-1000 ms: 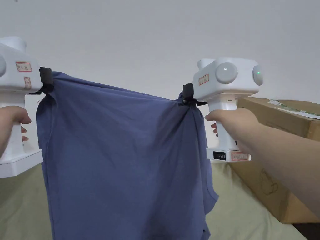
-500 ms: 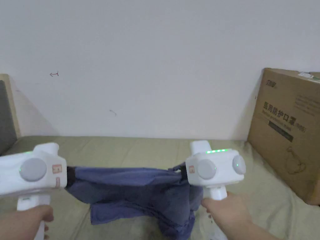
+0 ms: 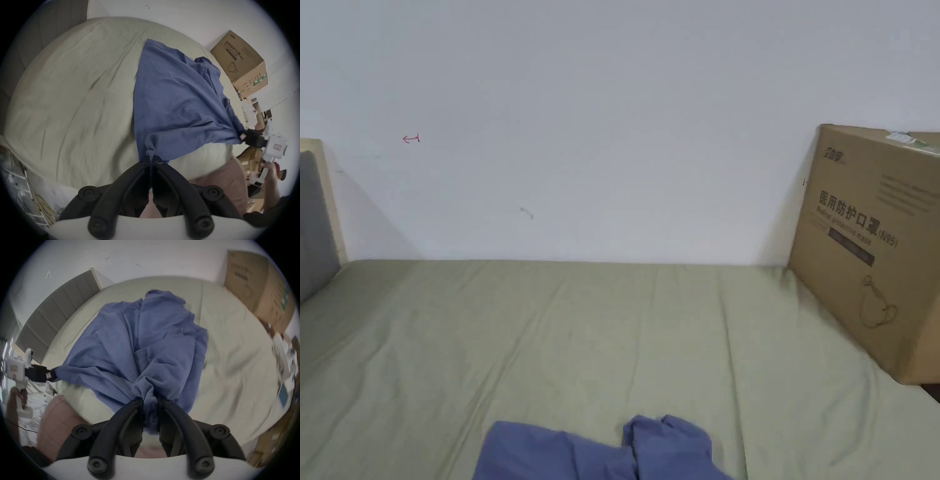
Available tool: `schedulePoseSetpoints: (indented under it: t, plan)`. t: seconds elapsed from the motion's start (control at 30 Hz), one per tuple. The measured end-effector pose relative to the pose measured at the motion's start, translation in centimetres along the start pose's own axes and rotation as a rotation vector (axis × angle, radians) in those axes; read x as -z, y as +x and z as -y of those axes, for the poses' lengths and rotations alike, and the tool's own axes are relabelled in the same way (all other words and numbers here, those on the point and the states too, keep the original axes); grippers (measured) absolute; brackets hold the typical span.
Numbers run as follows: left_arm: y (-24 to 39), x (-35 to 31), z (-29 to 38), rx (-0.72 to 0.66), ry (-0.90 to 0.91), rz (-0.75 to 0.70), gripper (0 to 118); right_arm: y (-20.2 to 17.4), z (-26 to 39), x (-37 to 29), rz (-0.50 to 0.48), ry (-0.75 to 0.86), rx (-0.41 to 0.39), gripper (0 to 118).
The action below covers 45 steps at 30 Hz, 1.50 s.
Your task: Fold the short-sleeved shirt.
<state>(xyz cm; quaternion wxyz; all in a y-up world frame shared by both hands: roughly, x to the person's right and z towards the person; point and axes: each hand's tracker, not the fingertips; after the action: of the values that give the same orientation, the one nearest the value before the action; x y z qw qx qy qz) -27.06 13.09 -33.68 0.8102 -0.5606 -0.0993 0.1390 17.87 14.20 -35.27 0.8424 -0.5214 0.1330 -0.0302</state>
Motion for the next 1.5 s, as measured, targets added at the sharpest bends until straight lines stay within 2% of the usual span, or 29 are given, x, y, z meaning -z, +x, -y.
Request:
schedulePoseSetpoints:
  t: [0.1,0.17,0.2,0.23,0.27,0.3,0.33,0.43,0.57,0.6,0.63,0.67,0.7,0.73,0.77,0.8,0.83,0.87,0.9,0.93,1.0,1.1,1.2,1.27,1.3,1.33,1.4,1.43,1.5]
  plan:
    - [-0.4,-1.1,1.0,-0.084,-0.017,0.076,1,0.1,1.5,-0.4,-0.034,-0.069,0.101,16]
    - [-0.8,-0.9,0.8,-0.077,0.008,0.067,3,0.2,1.7,0.2,-0.021,-0.063,0.068,16]
    - [-0.7,-0.8,0.7,-0.083,0.025,0.053,14,0.2,1.6,0.3,-0.015,-0.058,0.041,21]
    - [-0.8,-0.8,0.6,-0.094,0.051,0.043,40,0.2,1.3,0.4,0.000,-0.059,0.040,31]
    - [-0.8,-0.9,0.5,-0.110,0.072,0.042,75,0.1,1.0,0.1,0.016,-0.052,0.050,53]
    - [-0.8,-1.1,0.4,-0.117,0.084,0.048,98,0.2,0.8,-0.3,0.018,-0.037,0.075,90]
    - [-0.5,-1.5,0.2,-0.131,0.112,0.064,99,0.2,0.5,-1.0,-0.008,-0.006,0.118,101]
    - [0.6,-3.4,-0.2,-0.138,0.174,0.101,99,0.2,-0.8,-3.9,-0.030,0.078,0.173,101]
    - [3.8,-7.6,-1.3,-0.022,0.348,0.065,99,-0.7,-1.9,-9.4,-0.018,0.321,0.146,101]
    - [4.8,-9.0,-1.5,0.016,0.442,0.052,97,-1.0,-1.9,-10.8,-0.041,0.411,0.151,101]
    - [5.6,-10.1,-1.3,0.051,0.544,0.054,90,-1.4,-1.7,-12.3,-0.063,0.499,0.157,100]
    - [6.2,-11.1,-0.7,0.075,0.658,0.069,71,-1.9,-1.2,-13.5,-0.068,0.597,0.158,98]
    - [6.6,-11.8,0.0,0.111,0.765,0.079,25,-2.3,-0.5,-14.3,-0.081,0.693,0.141,75]
    - [7.4,-12.4,0.7,0.170,0.854,0.063,0,-2.8,0.6,-15.1,-0.091,0.812,0.116,31]
    - [8.4,-12.6,1.4,0.217,0.931,-0.020,0,-3.4,1.9,-15.9,-0.113,0.943,0.108,0]
    - [9.2,-12.8,2.0,0.247,0.985,-0.126,0,-4.1,2.4,-16.1,-0.139,0.998,0.096,0]
    - [9.6,-13.1,3.3,0.253,1.047,-0.198,0,-4.8,2.9,-16.7,0.008,1.036,0.105,0]
    - [9.6,-13.1,3.3,0.255,1.063,-0.118,0,-5.0,2.7,-16.9,0.000,1.030,0.104,0]
    - [9.6,-13.1,3.3,0.249,1.052,-0.004,0,-4.9,2.5,-16.8,-0.057,1.014,0.097,0]
    - [9.8,-13.2,3.5,0.248,1.049,0.036,0,-4.9,2.3,-16.8,-0.080,1.008,0.090,0]
    - [10.7,-13.4,2.7,0.253,1.053,-0.020,0,-5.4,1.8,-16.8,-0.025,0.979,0.041,0]
    - [11.4,-14.1,-1.0,0.256,1.029,0.008,0,-5.1,1.1,-16.3,-0.033,0.956,-0.003,0]
    - [11.5,-12.6,-10.7,0.234,0.730,0.058,0,-4.6,0.3,-15.6,-0.036,0.938,-0.011,0]
    - [10.1,-8.6,-18.6,0.185,0.409,0.157,0,-4.3,-0.6,-14.8,-0.042,0.913,-0.020,0]
    - [9.3,-6.2,-21.2,0.169,0.340,0.192,0,-3.8,-0.9,-14.2,-0.045,0.897,-0.019,0]
    - [8.5,-3.3,-23.9,0.140,0.278,0.178,0,-3.3,-1.4,-13.4,-0.051,0.870,-0.013,0]
    - [7.7,1.1,-27.7,0.183,0.255,-0.002,1,-2.5,-2.3,-12.0,-0.064,0.815,0.014,0]
    - [7.1,3.4,-29.5,0.199,0.227,-0.068,17,-1.8,-2.7,-11.1,-0.066,0.792,0.035,0]
    - [5.9,7.4,-32.1,0.166,0.183,-0.115,90,-1.0,-3.4,-9.8,-0.072,0.754,0.065,0]
